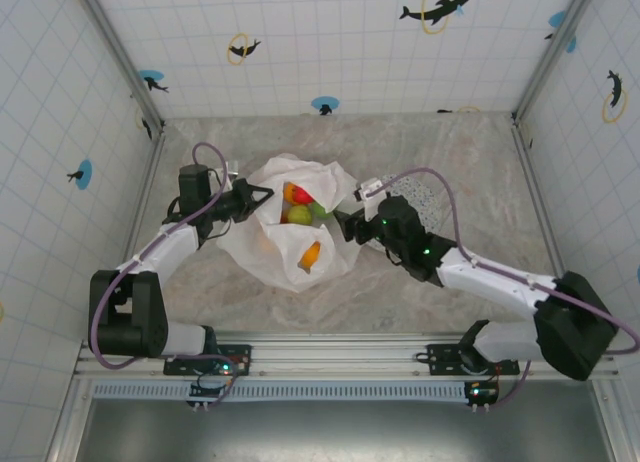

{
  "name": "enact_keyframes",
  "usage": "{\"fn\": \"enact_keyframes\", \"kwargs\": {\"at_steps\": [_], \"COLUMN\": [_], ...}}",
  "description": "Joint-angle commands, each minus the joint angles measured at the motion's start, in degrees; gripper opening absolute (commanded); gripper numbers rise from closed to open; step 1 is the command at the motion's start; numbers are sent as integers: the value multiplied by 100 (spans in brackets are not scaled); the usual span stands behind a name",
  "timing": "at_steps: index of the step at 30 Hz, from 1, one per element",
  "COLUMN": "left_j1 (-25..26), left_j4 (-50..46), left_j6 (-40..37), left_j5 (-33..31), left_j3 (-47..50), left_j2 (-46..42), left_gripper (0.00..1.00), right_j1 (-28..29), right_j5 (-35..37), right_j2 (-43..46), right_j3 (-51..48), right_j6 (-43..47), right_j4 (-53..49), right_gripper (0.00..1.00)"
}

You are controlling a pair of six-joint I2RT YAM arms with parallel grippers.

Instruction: Place the fruits into the plastic bag

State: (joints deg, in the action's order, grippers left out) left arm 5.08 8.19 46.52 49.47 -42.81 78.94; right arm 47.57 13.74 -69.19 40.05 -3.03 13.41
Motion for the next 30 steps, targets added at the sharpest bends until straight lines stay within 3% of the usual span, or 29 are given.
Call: {"fn": "enact_keyframes", "kwargs": {"at_steps": [1,9,23,30], "left_j1": [-51,-52,-51,-51], "left_j4": [-78,-98,-107,-118], "left_j6": [-64,-82,-95,-93], "left_j5": [47,52,45,38], "left_j3": [-131,-140,-157,-149], "left_j2": [78,66,25,25], "left_gripper": [0,0,0,0], "right_j1": [-21,39,703,692], "right_j5": [431,306,1970,2134], "right_j2": [266,-377,-1931,-2314], "right_j3": [58,931,1844,1836], "right_j6": [902,2196,4525,5057], "right_j4": [-427,-1004,-1226,-476], "right_gripper": [84,73,88,90]}}
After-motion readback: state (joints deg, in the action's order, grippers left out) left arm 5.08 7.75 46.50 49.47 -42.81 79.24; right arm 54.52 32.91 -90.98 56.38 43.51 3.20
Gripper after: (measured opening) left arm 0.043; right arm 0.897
